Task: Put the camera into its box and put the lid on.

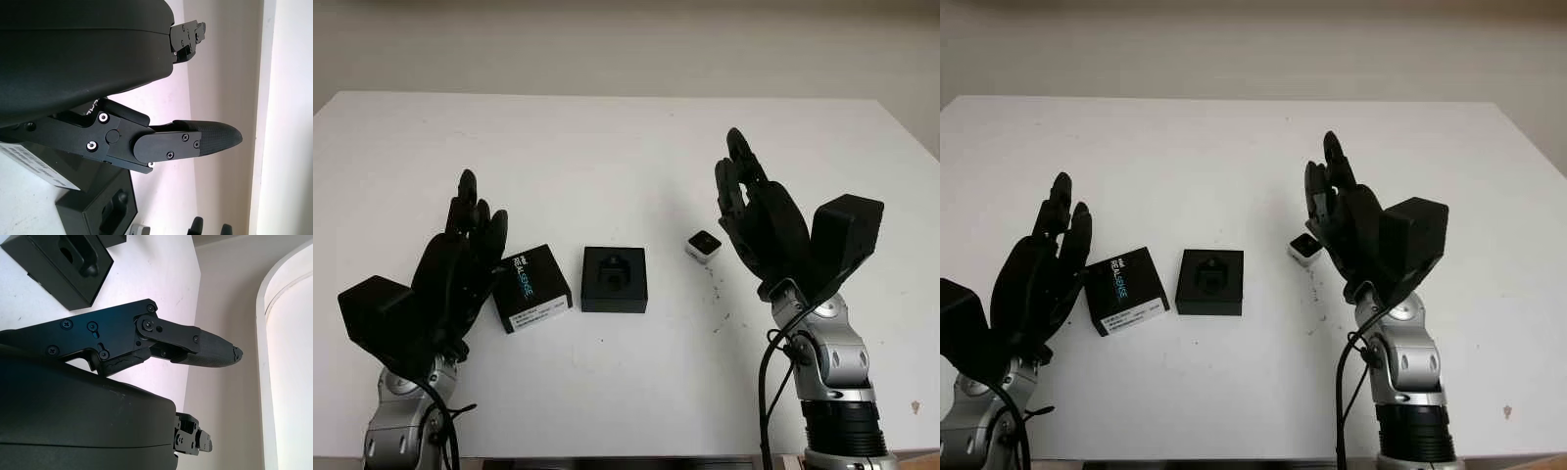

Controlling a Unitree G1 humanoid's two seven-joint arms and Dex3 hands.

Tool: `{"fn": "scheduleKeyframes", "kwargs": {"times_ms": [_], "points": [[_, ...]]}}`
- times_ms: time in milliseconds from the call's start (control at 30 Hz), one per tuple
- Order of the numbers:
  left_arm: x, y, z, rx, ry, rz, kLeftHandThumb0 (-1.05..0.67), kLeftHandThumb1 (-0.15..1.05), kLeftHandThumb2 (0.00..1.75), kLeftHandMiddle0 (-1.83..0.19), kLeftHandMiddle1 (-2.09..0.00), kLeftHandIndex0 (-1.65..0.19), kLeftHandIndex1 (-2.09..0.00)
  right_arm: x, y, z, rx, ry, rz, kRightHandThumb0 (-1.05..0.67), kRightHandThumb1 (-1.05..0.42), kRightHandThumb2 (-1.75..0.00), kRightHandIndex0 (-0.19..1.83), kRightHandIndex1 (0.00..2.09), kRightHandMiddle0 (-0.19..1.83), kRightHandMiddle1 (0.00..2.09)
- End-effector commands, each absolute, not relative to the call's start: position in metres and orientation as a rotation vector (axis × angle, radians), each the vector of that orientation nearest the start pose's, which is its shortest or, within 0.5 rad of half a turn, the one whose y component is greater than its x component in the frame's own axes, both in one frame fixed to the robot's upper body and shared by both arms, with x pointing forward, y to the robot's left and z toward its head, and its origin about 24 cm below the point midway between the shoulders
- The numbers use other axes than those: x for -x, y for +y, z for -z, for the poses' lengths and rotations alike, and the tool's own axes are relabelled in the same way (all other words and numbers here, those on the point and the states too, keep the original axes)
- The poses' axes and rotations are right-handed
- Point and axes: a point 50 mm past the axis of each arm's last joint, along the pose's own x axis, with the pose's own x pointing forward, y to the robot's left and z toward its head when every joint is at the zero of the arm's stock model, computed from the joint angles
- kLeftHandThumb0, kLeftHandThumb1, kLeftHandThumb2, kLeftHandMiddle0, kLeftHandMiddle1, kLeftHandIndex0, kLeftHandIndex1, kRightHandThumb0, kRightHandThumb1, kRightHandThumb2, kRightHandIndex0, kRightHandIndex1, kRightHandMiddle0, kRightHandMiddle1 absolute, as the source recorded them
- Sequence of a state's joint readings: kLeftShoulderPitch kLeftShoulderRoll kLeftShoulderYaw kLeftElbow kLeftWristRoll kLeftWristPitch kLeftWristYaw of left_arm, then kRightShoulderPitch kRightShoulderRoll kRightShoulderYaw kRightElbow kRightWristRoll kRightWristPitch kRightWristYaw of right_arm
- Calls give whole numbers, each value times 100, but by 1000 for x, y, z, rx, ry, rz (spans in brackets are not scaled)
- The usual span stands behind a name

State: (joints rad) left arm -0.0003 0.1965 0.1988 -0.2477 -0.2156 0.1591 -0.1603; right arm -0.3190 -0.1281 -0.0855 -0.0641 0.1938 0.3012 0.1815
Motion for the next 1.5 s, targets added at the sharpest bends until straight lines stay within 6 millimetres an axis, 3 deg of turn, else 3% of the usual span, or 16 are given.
{"fn": "scheduleKeyframes", "kwargs": {"times_ms": [0, 400, 567, 667, 733, 967, 1200, 1467], "points": [[-244, 215, -101, -8, -131, 22, -71, 105, 46, 19, 0, 19, 0, -304, -158, -122, -54, -101, -222, -69, -105, -63, -15, 5, -15, 5], [-249, 214, -97, -1, -126, 29, -72, 105, 46, 19, 0, 19, 0, -310, -165, -120, -45, -81, -214, -67, -105, -58, -12, 6, -11, 7], [-249, 215, -98, -2, -132, 23, -72, 105, 45, 19, 0, 19, 0, -319, -177, -137, -35, -140, -260, -72, -105, -35, -10, 7, -9, 7], [-249, 215, -98, -8, -129, 24, -72, 105, 45, 19, 0, 19, 0, -333, -192, -163, 118, -232, -308, -71, -103, -13, 1, 12, 4, 15], [-249, 216, -97, -11, -127, 23, -72, 105, 46, 19, 0, 19, 0, -341, -200, -177, 195, -250, -356, -59, -96, -6, 5, 13, 7, 18], [-248, 216, -97, -8, -133, 19, -71, 105, 46, 19, 0, 19, 0, -362, -215, -214, 535, -208, -488, -48, -78, -2, 19, 19, 14, 27], [-247, 216, -97, -10, -127, 20, -71, 105, 47, 19, 0, 19, 0, -375, -216, -219, 753, -171, -553, -41, -73, -4, 26, 20, 24, 28], [-247, 217, -96, -6, -119, 13, -71, 105, 46, 19, 0, 19, 0, -379, -211, -215, 1127, -180, -644, -38, -75, -6, 31, 19, 29, 26]]}}
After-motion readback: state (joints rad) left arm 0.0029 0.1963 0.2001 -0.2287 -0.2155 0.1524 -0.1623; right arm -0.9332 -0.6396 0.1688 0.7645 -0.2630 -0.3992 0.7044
